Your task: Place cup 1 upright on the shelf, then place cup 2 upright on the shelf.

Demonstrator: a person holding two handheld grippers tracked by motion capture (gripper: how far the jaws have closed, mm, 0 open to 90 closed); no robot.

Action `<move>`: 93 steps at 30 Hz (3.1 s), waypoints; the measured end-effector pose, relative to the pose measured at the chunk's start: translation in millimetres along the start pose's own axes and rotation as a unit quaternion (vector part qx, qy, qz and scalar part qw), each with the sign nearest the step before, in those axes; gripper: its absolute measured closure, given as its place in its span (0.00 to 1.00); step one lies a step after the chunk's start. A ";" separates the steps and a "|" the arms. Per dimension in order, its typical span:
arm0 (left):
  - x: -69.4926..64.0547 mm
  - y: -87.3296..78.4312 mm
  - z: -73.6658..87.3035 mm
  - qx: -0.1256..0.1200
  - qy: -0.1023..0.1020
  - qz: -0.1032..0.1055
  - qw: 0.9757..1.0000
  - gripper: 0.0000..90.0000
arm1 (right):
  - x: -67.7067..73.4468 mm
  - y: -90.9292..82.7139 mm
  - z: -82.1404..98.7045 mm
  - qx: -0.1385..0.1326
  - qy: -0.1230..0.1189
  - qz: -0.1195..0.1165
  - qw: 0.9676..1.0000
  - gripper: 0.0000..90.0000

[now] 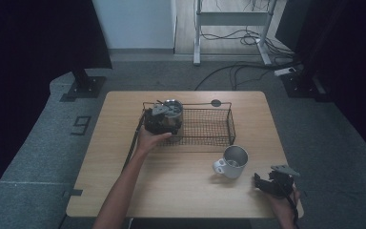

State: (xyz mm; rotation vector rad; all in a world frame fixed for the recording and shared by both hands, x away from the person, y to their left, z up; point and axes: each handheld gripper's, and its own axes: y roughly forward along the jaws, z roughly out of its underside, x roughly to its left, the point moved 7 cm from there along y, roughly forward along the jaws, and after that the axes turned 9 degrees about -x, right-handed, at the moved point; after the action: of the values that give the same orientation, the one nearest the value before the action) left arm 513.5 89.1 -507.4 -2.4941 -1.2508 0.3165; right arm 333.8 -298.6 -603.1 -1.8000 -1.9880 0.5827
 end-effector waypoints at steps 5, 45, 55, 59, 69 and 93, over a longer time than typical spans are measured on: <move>1.9 -6.0 2.8 -0.004 -0.003 0.002 1.000 0.00 | -0.1 0.1 -0.1 0.000 -0.001 0.000 1.000 0.15; -19.3 -98.9 44.1 -0.033 -0.011 0.020 0.999 0.07 | 0.5 0.1 -0.2 0.001 -0.001 -0.003 1.000 0.15; -27.0 -114.7 74.1 -0.008 -0.018 0.024 1.000 0.09 | 0.6 0.2 -0.2 0.001 -0.001 -0.003 1.000 0.15; -29.2 -118.6 84.8 -0.001 -0.023 0.026 0.999 0.09 | 0.5 0.4 -0.3 0.000 -0.001 -0.003 1.000 0.15; -30.4 -120.3 111.6 0.025 -0.038 0.026 0.999 0.10 | 0.6 0.3 -0.3 0.001 -0.001 -0.003 1.000 0.15; -34.0 -120.7 121.9 0.031 -0.043 0.022 0.998 0.11 | 7.6 -21.1 -9.2 -0.051 0.005 -0.042 0.998 0.16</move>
State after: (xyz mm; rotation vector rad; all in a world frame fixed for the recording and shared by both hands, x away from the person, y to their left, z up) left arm 363.5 152.7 -571.0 -2.4821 -1.1999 0.4725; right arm 320.6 -292.5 -583.6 -1.7639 -2.1090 0.4530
